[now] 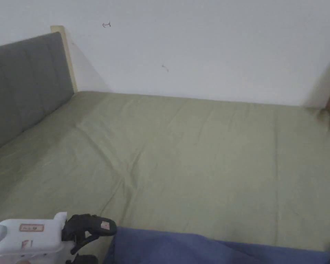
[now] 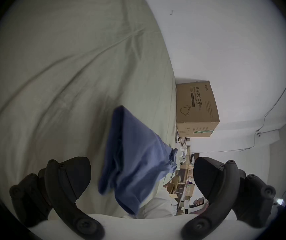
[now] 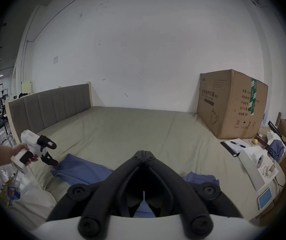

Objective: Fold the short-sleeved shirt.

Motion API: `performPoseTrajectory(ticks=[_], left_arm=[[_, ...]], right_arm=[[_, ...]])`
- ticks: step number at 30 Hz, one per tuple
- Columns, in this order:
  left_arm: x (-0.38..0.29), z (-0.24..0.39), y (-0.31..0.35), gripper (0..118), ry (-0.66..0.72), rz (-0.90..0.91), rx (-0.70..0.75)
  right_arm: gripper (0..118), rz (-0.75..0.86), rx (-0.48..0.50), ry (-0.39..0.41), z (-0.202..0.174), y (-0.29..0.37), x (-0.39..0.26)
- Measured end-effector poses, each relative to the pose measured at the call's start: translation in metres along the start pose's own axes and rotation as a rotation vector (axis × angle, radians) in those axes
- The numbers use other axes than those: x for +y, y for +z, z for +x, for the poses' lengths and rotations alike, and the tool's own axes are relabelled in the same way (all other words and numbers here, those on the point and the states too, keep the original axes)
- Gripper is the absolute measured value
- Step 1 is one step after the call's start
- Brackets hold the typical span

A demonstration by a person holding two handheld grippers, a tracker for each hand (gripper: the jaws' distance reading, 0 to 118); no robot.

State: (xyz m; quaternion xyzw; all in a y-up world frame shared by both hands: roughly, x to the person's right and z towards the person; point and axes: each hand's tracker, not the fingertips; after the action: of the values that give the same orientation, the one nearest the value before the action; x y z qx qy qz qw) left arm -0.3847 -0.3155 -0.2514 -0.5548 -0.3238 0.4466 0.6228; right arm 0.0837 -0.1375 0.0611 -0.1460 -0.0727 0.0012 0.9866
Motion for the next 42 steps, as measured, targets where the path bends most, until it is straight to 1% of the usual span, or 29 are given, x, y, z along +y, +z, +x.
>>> performPoseTrajectory(ticks=[2,3,6,7,9,11,13,14,15,16,17,18,20,21,23,25,28,29,30,31,32,33,34,35,36,38,39,41,42], left_arm=[[0.007,-0.008,-0.015,117,-0.011,-0.033,0.003],[0.025,-0.028,-0.019,118,-0.014,-0.066,-0.003],[0.037,-0.032,-0.038,118,-0.06,-0.135,-0.143],[0.013,-0.024,-0.053,118,-0.065,-0.158,-0.16],[0.007,-0.024,-0.069,118,-0.077,-0.172,-0.155],[0.009,-0.018,-0.068,118,-0.086,-0.158,-0.158],[0.004,-0.015,-0.067,117,-0.112,-0.144,-0.115],[0.001,-0.014,-0.064,109,-0.12,-0.122,-0.091],[0.003,-0.013,-0.059,87,-0.127,-0.099,-0.056],[0.001,-0.013,-0.06,44,-0.13,-0.078,-0.001],[-0.001,-0.013,-0.062,8,-0.147,-0.051,0.103],[-0.003,-0.013,-0.061,8,-0.149,-0.038,0.138],[0.0,-0.01,-0.057,8,-0.132,-0.06,0.093],[-0.003,-0.003,-0.054,8,-0.139,-0.054,0.107],[0.0,0.014,-0.04,8,-0.204,-0.045,0.199],[-0.001,0.031,-0.026,8,-0.231,-0.05,0.276],[-0.011,0.07,-0.004,8,-0.305,0.034,0.49],[-0.014,0.084,0.0,8,-0.374,0.066,0.602],[-0.021,0.099,0.001,8,-0.457,0.107,0.709],[-0.024,0.114,-0.001,8,-0.568,0.131,0.84],[-0.035,0.128,-0.011,8,-0.71,0.131,0.98],[-0.045,0.139,-0.023,8,-0.802,0.11,1.068],[-0.052,0.145,-0.032,8,-0.82,0.089,1.077],[-0.049,0.145,-0.04,8,-0.789,0.062,1.037],[-0.054,0.152,-0.051,8,-0.756,0.039,0.978],[-0.063,0.165,-0.078,8,-0.653,-0.01,0.795],[-0.063,0.17,-0.092,8,-0.608,-0.04,0.728],[-0.073,0.18,-0.129,8,-0.563,-0.099,0.632],[-0.078,0.186,-0.151,8,-0.575,-0.137,0.594]], right_arm=[[0,-0.015,0.003,0.002,-0.003,-0.006,0.002],[0,-0.022,0.004,0.005,-0.004,-0.009,0.003],[0,-0.048,0.006,0.006,-0.009,-0.018,0.005],[0,-0.055,0.009,-0.002,-0.01,-0.021,0.005],[0,-0.071,0.016,-0.022,-0.011,-0.026,0.003],[0,-0.078,0.018,-0.028,-0.014,-0.029,0.001],[0,-0.091,0.021,-0.033,-0.014,-0.031,-0.001],[0,-0.097,0.026,-0.035,-0.015,-0.031,-0.002],[0,-0.103,0.031,-0.036,-0.015,-0.032,-0.003],[0,-0.107,0.033,-0.035,-0.015,-0.032,-0.004],[0,-0.111,0.036,-0.031,-0.014,-0.033,-0.005],[0,-0.114,0.038,-0.026,-0.013,-0.033,-0.006],[0,-0.117,0.031,-0.025,-0.009,-0.033,-0.003],[0,-0.115,0.029,-0.033,-0.006,-0.033,-0.002],[0,-0.104,0.036,-0.058,0.001,-0.031,0.002],[0,-0.094,0.029,-0.065,0.006,-0.03,0.004],[0,-0.06,0.021,-0.066,0.012,-0.026,0.004],[0,-0.053,0.016,-0.067,0.013,-0.025,0.003],[0,-0.048,0.011,-0.07,0.016,-0.023,0.001],[0,-0.045,0.009,-0.076,0.018,-0.022,0.0],[0,-0.044,0.012,-0.091,0.021,-0.02,-0.001],[0,-0.047,0.019,-0.106,0.025,-0.018,-0.003],[0,-0.049,0.02,-0.11,0.027,-0.016,-0.004],[0,-0.051,0.018,-0.111,0.029,-0.014,-0.005],[0,-0.053,0.013,-0.111,0.032,-0.011,-0.006],[0,-0.054,0.006,-0.118,0.038,-0.007,-0.01],[0,-0.058,0.01,-0.13,0.043,-0.005,-0.011],[0,-0.068,0.008,-0.145,0.05,-0.002,-0.012],[0,-0.072,-0.002,-0.145,0.052,0.0,-0.013]])
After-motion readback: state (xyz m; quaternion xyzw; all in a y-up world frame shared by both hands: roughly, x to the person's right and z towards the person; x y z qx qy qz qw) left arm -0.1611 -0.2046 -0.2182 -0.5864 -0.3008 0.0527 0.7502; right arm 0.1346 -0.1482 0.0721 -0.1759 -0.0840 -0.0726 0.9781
